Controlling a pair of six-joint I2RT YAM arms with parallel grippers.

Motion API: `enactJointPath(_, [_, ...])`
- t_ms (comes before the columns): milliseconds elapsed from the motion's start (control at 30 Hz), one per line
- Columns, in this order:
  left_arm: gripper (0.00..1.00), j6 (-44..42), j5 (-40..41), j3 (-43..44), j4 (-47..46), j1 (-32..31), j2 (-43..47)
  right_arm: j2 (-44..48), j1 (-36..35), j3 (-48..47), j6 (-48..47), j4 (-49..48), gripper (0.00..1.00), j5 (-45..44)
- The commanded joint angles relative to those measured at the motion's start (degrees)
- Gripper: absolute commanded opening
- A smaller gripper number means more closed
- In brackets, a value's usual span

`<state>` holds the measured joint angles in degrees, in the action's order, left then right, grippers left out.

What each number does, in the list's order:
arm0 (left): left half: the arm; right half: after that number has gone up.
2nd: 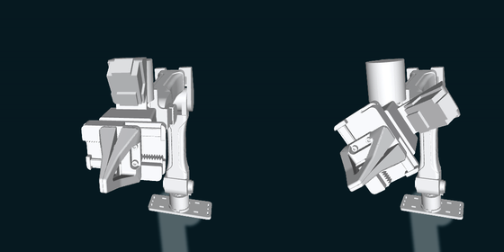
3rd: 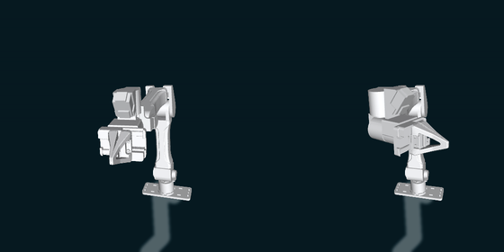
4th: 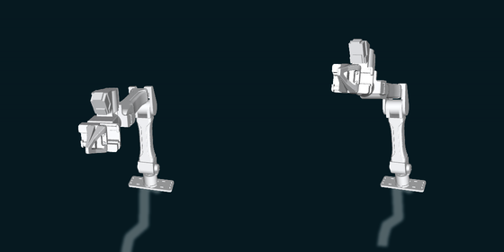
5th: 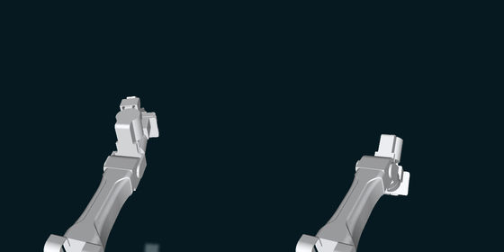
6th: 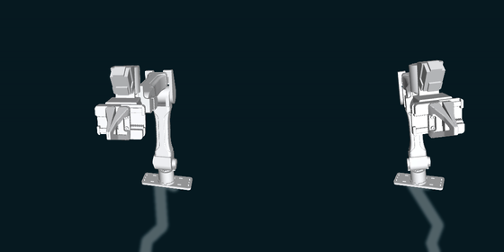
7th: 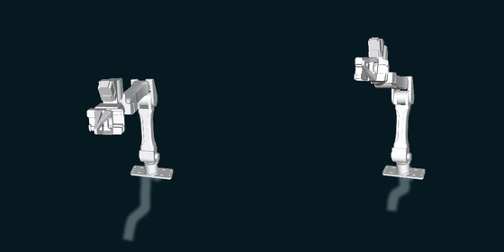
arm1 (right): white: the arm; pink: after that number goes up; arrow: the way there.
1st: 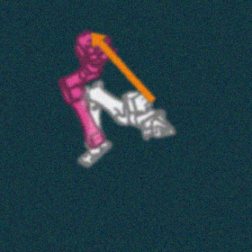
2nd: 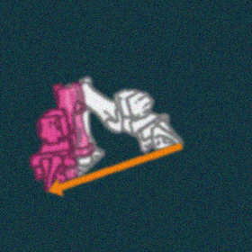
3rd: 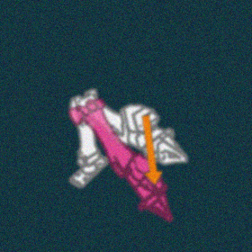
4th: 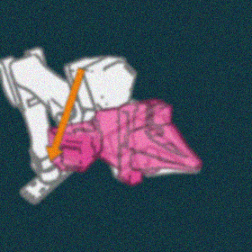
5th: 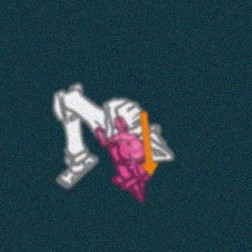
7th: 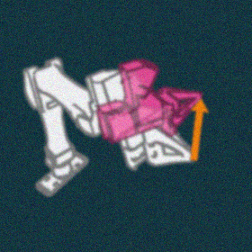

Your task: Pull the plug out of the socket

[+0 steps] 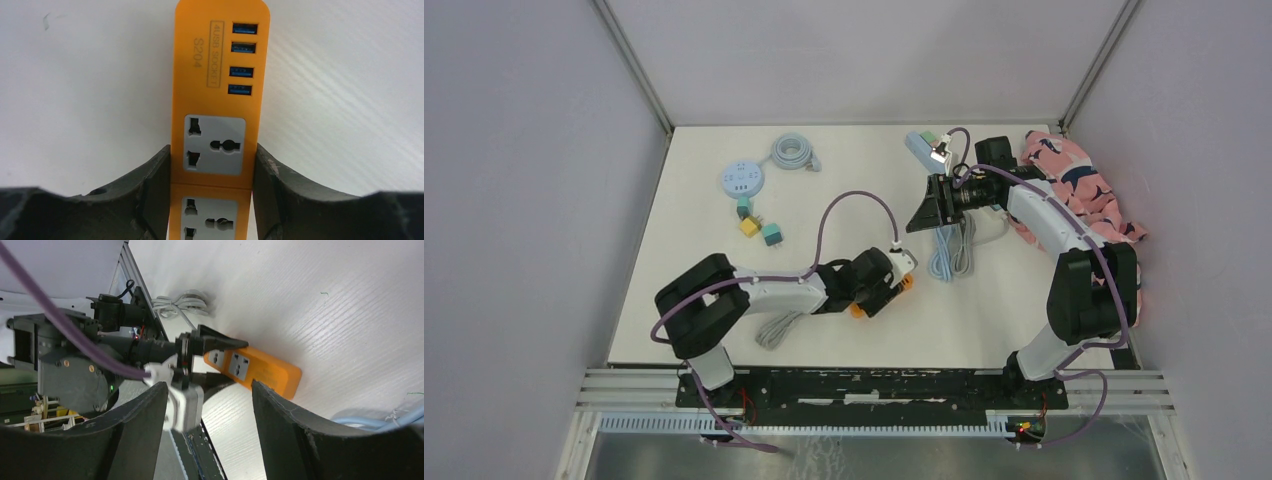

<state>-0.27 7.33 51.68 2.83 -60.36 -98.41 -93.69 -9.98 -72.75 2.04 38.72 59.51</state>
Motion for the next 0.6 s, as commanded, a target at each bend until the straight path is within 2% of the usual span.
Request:
enactJointPath(0, [0.03, 4.58, 3.46, -3.14, -4.28, 6.69, 6.21, 2.02, 0.26, -2.04, -0.95, -0.2, 0.68, 1.62])
enactJointPath(300, [0.03, 17.24, 5.0, -7.27, -10.42, 24.53, 9.69, 1.97, 0.37, -1.94, -0.9, -0.27, 0.68, 1.66])
enactJointPath(567, [0.03, 22.77, 21.54, 1.48, -4.5, 29.7, 3.56, 1.98, 0.42, -1.88, -0.98, -0.29, 0.68, 1.62])
